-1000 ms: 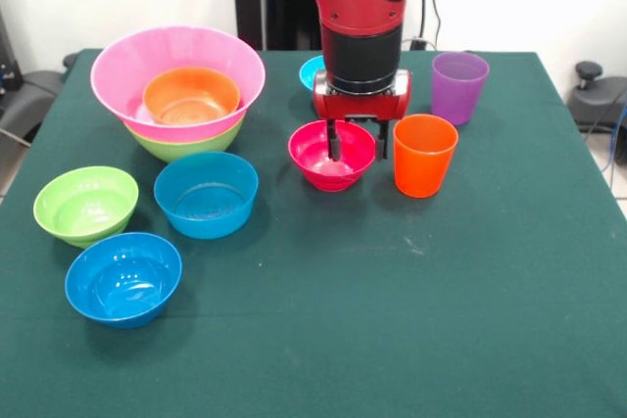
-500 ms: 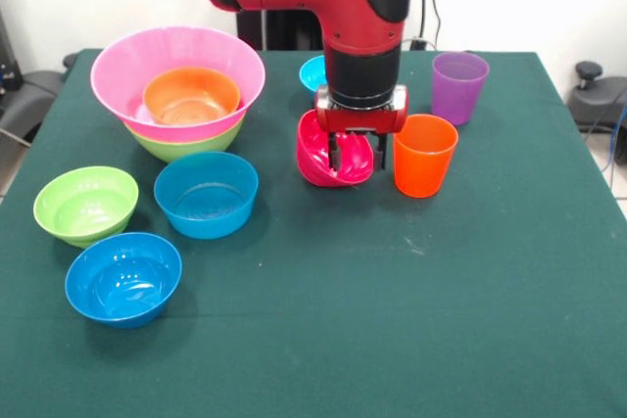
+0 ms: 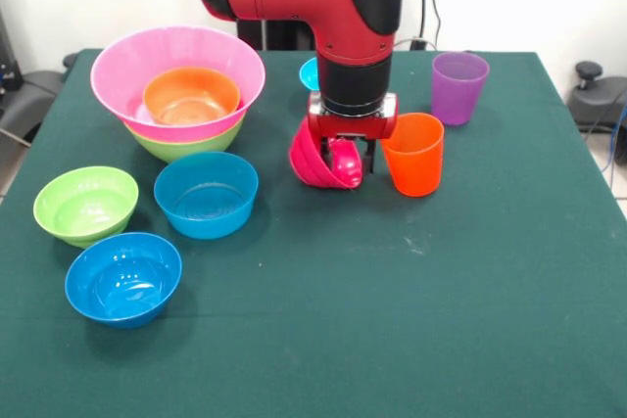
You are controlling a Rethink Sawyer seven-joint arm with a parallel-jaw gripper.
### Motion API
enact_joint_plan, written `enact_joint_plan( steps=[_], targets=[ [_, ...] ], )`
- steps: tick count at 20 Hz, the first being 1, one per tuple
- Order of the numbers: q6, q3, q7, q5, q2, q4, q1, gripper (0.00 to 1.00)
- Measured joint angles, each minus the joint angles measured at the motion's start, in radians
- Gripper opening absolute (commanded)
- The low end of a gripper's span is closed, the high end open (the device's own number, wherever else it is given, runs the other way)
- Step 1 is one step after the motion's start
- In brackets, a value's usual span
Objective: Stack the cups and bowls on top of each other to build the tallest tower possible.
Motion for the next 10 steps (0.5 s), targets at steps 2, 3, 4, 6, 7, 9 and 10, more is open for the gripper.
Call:
enact_joint_plan(
  steps=[2, 3, 4, 6, 7, 9, 10],
  targets=[
    [0.0, -0.001, 0.0, 0.0, 0.0, 0.0, 0.001, 0.0],
    [0.0, -0.003, 0.0, 0.0, 0.0, 0.0, 0.003, 0.0],
    [0.0, -0.005, 0.0, 0.0, 0.0, -0.001, 0.005, 0.0],
    [0.0, -0.008, 0.0, 0.0, 0.0, -0.001, 0.009, 0.0],
    [0.0, -0.009, 0.0, 0.0, 0.0, -0.001, 0.011, 0.0],
    [0.0, -0.011, 0.0, 0.0, 0.0, -0.002, 0.015, 0.0],
    [0.0, -0.012, 0.0, 0.0, 0.0, -0.002, 0.016, 0.0]
  ],
)
